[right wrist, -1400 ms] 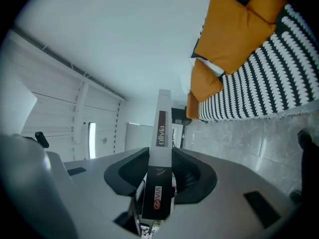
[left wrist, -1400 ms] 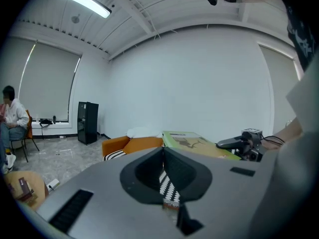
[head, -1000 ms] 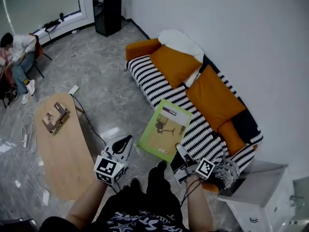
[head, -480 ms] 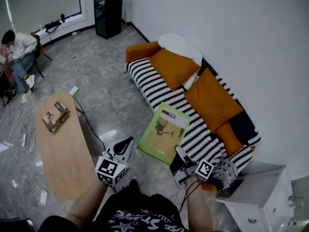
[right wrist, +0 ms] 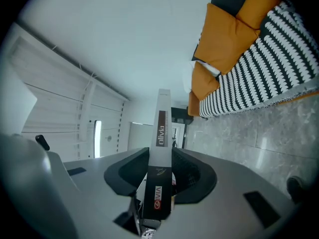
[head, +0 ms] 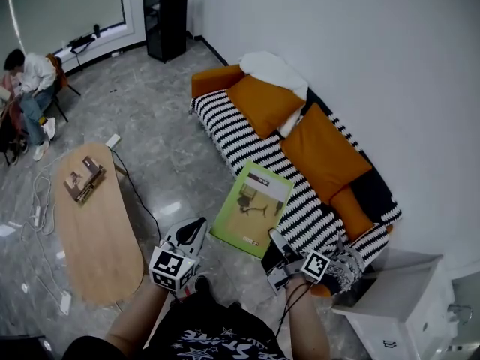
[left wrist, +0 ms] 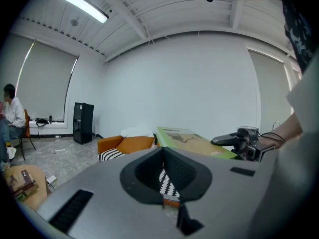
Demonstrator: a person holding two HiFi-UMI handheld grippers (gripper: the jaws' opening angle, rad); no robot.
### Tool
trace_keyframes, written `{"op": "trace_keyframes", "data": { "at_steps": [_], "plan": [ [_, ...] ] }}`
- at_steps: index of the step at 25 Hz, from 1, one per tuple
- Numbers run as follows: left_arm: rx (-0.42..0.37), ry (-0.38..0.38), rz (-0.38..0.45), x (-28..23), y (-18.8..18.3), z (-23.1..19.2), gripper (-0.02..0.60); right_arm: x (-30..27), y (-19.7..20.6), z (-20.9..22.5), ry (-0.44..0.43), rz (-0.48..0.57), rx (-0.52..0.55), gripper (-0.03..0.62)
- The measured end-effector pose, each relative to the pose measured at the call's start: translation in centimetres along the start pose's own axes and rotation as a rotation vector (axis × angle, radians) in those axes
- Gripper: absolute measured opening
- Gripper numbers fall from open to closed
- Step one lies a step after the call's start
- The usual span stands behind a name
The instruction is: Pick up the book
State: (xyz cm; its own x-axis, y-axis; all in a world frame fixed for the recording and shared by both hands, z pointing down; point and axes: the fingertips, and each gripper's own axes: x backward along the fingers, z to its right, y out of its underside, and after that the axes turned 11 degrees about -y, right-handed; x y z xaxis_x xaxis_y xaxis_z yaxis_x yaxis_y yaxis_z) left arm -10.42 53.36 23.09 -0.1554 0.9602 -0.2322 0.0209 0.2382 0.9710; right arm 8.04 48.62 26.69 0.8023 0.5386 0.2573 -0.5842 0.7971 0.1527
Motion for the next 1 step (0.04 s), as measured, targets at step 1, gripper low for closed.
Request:
{"op": "trace_keyframes", "data": {
  "at_steps": [1],
  "plan": [
    [0.003, 0.0, -0.003, 0.16, 0.16, 0.66, 0.009, 0.6, -0.05, -0.11, 0.004, -0.005, -0.001, 0.148]
  ]
}}
